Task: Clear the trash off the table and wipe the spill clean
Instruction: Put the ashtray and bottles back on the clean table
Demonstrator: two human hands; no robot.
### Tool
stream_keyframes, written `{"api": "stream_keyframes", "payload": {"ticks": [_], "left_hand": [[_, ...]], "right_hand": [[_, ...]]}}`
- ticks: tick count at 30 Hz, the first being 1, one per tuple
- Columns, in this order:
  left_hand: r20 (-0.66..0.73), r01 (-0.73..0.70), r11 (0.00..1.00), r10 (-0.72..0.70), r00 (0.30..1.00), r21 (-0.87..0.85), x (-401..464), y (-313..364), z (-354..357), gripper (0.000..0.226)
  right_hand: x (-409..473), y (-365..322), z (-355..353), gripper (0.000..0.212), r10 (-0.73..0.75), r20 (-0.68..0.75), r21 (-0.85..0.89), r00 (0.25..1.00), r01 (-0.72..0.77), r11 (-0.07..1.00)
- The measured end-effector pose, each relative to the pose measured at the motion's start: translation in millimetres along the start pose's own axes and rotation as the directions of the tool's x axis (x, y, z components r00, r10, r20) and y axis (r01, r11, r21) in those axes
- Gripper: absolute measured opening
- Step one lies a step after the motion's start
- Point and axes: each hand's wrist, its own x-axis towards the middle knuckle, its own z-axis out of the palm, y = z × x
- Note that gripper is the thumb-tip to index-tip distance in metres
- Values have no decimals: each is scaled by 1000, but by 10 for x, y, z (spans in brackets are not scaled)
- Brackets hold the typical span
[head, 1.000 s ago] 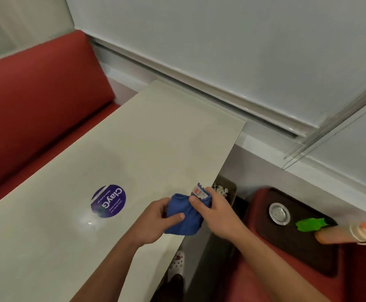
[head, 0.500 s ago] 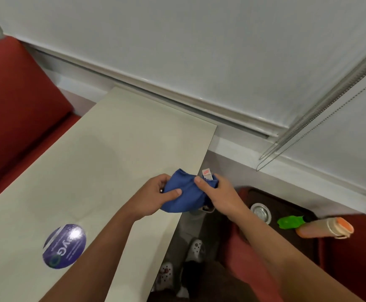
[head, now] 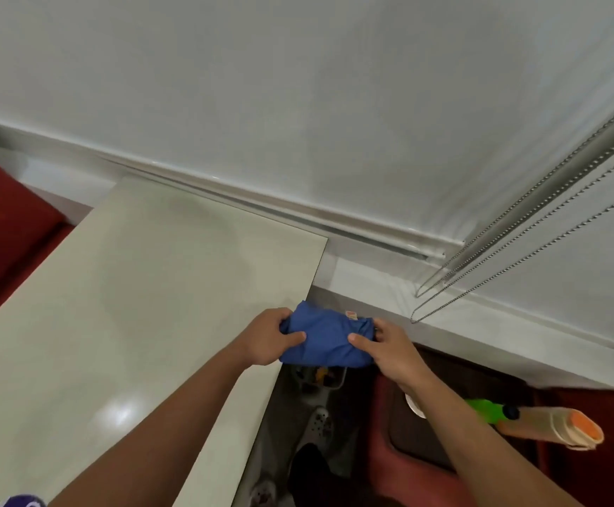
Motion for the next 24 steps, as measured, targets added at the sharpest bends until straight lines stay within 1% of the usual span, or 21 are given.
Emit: {"api": "stream_keyframes", "payload": {"ticks": [5,12,15,17,20,24], "left_hand": [[-28,-9,997,11,1000,74,860,316,167,34],[-39,37,992,-32,999,122,1867,570,480,31],[-22,66,988,-64,998,136,2135,572,590,19],[-19,76,988,-74,997,131,2254,550,629,11],[-34,82,987,-78,996,136,2392,514,667,17],[-46,130,981,-124,991,147,2572,487,743,20]], "right_hand": [[612,17,-418,19,22,-156,8,988,-21,1000],[1367,226,-802,18,82,-303,-49,950,-101,994],[1580,293,-865,19,113,-317,-69,942,-142,987],[1680,320,-891,16,123,-323,-80,939,-156,985],[1795,359,-915,17,137,-319,-97,938,-177,979],[1939,419,-943,17,160,-331,-114,930,-208,972]]}}
